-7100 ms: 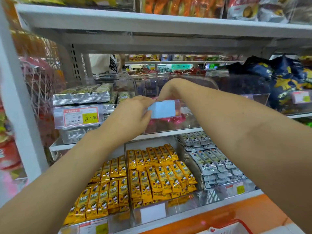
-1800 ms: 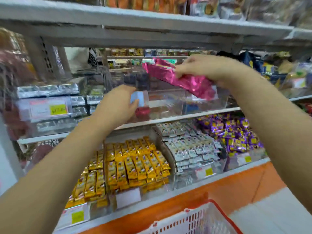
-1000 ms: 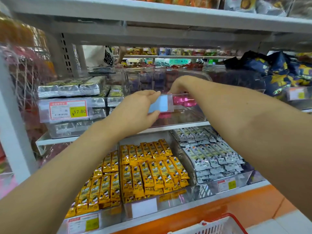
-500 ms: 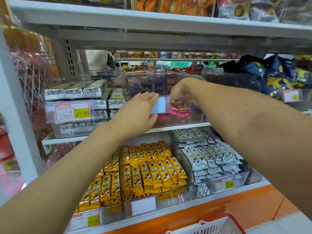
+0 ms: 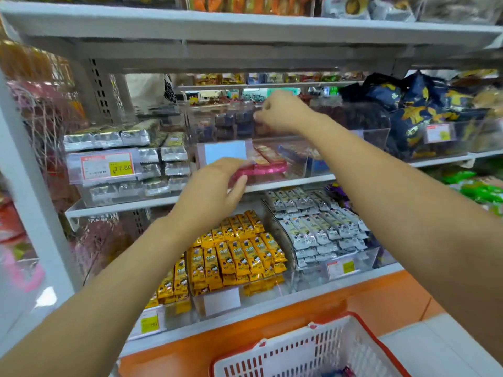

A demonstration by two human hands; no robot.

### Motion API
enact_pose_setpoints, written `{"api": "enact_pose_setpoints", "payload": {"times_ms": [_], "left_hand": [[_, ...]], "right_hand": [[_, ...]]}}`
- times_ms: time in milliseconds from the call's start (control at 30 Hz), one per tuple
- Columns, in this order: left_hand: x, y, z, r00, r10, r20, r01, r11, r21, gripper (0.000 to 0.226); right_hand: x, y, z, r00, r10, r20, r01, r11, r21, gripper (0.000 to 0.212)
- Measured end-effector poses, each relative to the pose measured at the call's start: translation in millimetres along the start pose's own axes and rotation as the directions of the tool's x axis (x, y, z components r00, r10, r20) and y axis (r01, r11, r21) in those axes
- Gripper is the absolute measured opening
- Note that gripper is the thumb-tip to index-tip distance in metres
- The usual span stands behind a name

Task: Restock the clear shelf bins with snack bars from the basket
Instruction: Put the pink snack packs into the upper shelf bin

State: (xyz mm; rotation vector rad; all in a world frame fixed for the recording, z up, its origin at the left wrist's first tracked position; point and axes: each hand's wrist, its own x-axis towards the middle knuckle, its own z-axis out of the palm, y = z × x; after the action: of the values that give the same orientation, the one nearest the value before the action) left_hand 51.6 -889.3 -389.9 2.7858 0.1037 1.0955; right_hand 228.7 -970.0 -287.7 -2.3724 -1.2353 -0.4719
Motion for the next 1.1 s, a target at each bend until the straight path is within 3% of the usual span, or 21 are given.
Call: {"api": "enact_pose_setpoints", "payload": {"times_ms": [33,100,167,267,333,467,500,633,700,733,800,867,1000,1100], "left_hand": [[-12.6,6.7,5.1,1.0,0.012,-0.021,-0.013,0.998,-0.056,0.028],[-39.0,14.6,21.2,0.999,0.023,0.025,-0.02,0.992,-0.129,0.036],[-67.0,16.1,45.3,0.991,0.009,0.133,0.011,0.988,-0.151,0.042],[-114.0,15.3,90.6,0.931,-0.017,0.365,0.074,0.987,-0.143,0.043],[-144.2,11.9,123.1,0.837,-0.023,0.546,0.108,0.986,-0.123,0.039],[-199.6,-0.2,180.2,0.568,-0.059,0.821,0.218,0.973,-0.081,0.021],[-213.2,-3.4,192.6,0.511,-0.064,0.857,0.243,0.967,-0.073,0.018],[-255.6,-16.0,226.7,0.318,-0.102,0.943,0.273,0.962,0.011,0.02],[-275.8,-23.6,239.7,0.265,-0.139,0.954,0.232,0.97,0.077,0.029],[-286.2,-27.6,244.4,0.251,-0.153,0.956,0.191,0.976,0.106,0.032],[-303.1,-32.6,251.3,0.261,-0.165,0.951,0.075,0.986,0.15,0.033],[-313.1,-34.6,256.9,0.319,-0.159,0.934,0.006,0.986,0.165,0.034],[-321.1,-38.0,268.5,0.458,-0.12,0.881,0.068,0.993,0.1,0.033],[-321.8,-40.0,270.8,0.495,-0.138,0.858,0.114,0.989,0.093,0.032]], "right_hand": [[-19.8,-3.9,-3.7,0.997,-0.028,-0.073,0.031,0.999,0.041,0.046],[-63.8,-7.3,-3.8,0.994,-0.059,-0.092,0.073,0.984,0.16,0.054],[-107.8,-3.5,11.4,0.994,-0.082,0.075,0.061,0.968,0.242,0.054],[-163.2,18.1,61.4,0.925,-0.054,0.376,-0.02,0.982,0.19,0.044],[-198.5,39.7,102.2,0.856,0.003,0.517,-0.122,0.973,0.196,0.037],[-277.5,77.2,182.9,0.644,0.097,0.759,-0.331,0.929,0.163,0.018],[-300.0,83.9,202.8,0.603,0.132,0.787,-0.376,0.917,0.134,0.014],[-382.5,97.1,270.6,0.534,0.309,0.787,-0.531,0.847,0.028,0.033],[-418.9,101.6,301.5,0.469,0.405,0.785,-0.592,0.804,-0.06,0.019],[-433.8,102.6,313.9,0.443,0.427,0.788,-0.608,0.789,-0.086,0.008],[-457.7,106.3,340.4,0.353,0.472,0.808,-0.66,0.738,-0.143,0.043],[-474.1,108.8,359.9,0.297,0.512,0.806,-0.692,0.697,-0.188,0.062],[-487.1,115.9,395.7,0.264,0.598,0.756,-0.735,0.633,-0.244,0.069],[-480.3,119.8,411.3,0.266,0.596,0.758,-0.71,0.653,-0.264,0.079]]}}
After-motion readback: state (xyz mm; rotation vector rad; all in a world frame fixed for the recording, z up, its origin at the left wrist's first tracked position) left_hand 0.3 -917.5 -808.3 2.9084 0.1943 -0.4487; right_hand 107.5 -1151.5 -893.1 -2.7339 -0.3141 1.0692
